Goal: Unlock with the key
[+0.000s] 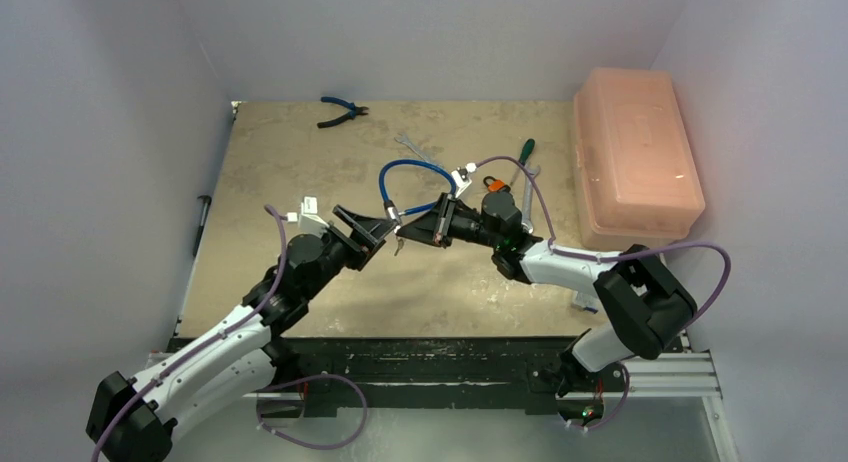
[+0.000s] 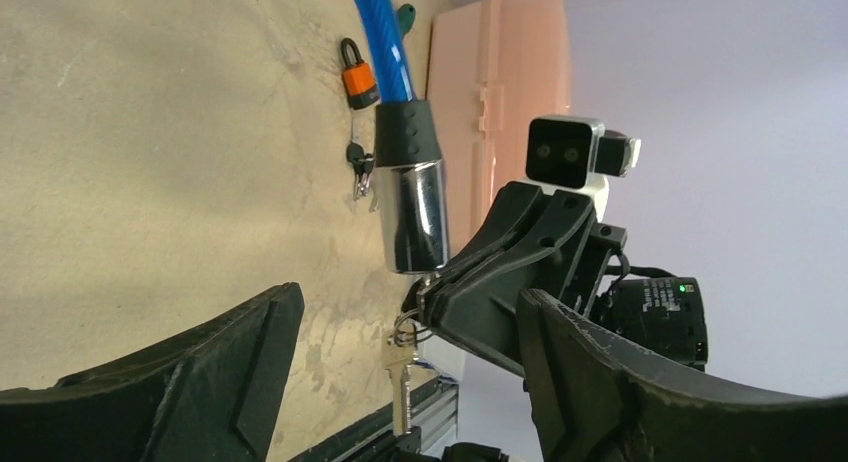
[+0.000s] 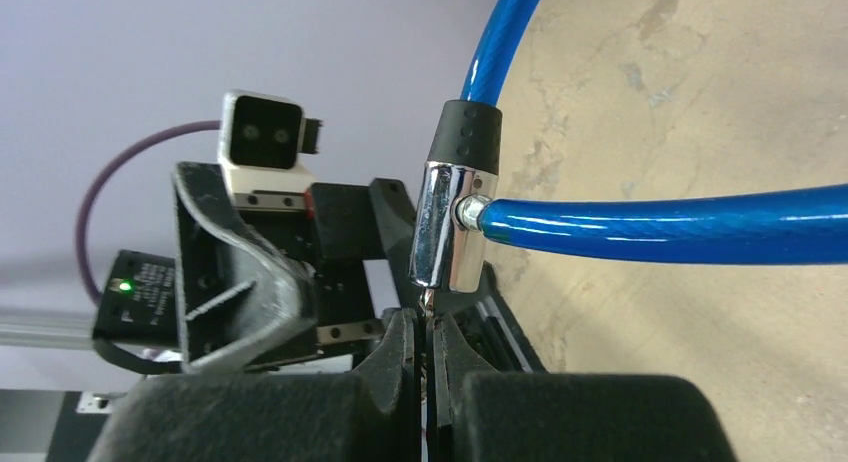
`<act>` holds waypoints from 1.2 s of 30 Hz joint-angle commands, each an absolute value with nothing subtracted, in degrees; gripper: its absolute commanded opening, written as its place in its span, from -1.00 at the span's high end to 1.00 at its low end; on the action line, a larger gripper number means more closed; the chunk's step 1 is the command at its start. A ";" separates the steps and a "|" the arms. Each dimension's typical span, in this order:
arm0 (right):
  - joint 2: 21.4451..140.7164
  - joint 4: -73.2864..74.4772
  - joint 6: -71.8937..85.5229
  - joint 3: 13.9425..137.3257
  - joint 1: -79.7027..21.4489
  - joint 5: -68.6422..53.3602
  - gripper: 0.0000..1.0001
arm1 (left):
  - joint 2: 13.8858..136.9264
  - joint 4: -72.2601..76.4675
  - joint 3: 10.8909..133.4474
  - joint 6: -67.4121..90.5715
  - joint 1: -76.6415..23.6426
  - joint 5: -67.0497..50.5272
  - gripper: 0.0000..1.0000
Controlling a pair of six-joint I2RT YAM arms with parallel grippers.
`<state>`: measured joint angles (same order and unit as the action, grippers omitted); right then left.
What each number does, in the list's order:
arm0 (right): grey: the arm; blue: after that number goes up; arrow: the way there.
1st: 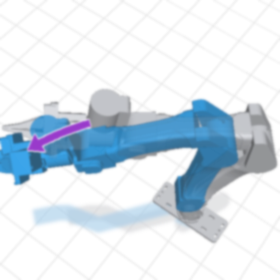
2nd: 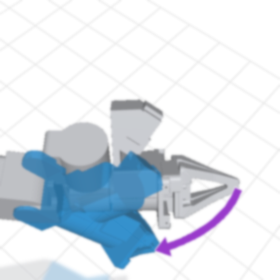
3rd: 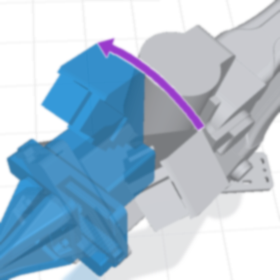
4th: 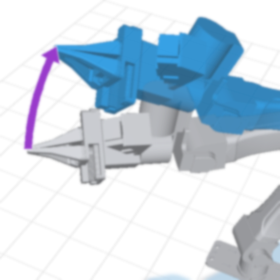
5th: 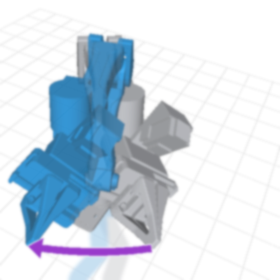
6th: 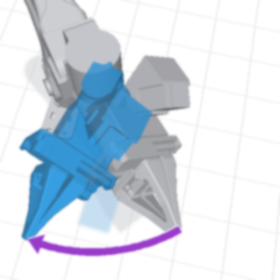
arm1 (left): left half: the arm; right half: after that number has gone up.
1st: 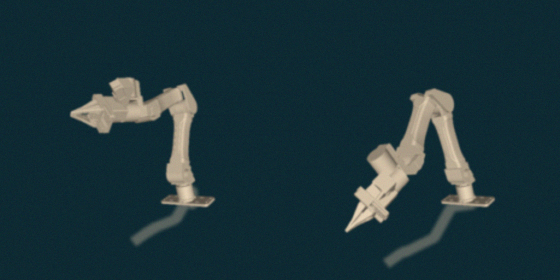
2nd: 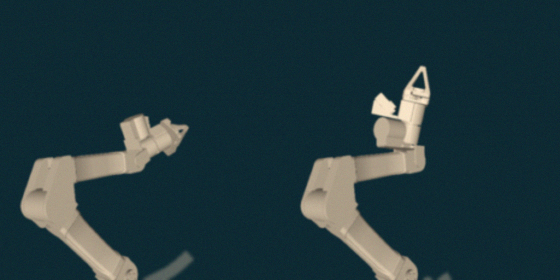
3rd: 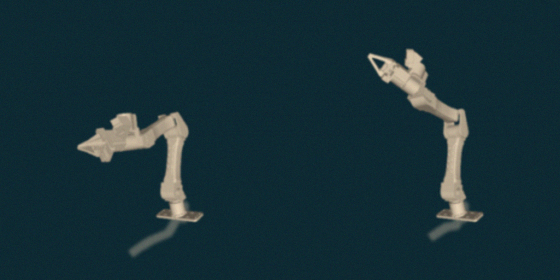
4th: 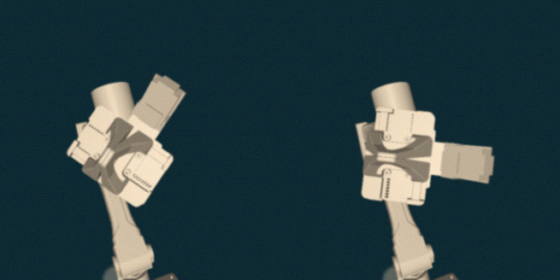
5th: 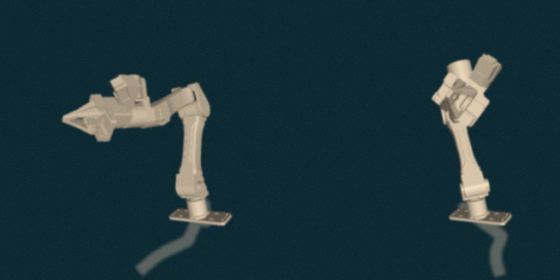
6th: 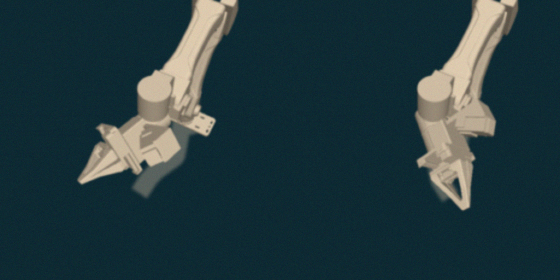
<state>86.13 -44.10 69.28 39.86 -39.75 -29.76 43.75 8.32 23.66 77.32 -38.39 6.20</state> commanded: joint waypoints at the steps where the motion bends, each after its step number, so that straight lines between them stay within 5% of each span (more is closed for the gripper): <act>1: 83.20 -45.35 62.27 39.49 -40.44 -30.39 1.00 | 41.14 4.47 26.65 75.59 -38.18 9.66 -0.69; 9: 77.20 -34.49 52.83 40.02 -41.91 -28.40 1.00 | 46.92 4.77 29.55 77.21 -37.97 10.05 -0.64; 36: 72.33 -22.95 42.60 43.13 -43.32 -29.22 1.00 | 58.94 13.53 31.49 78.46 -38.01 6.67 0.01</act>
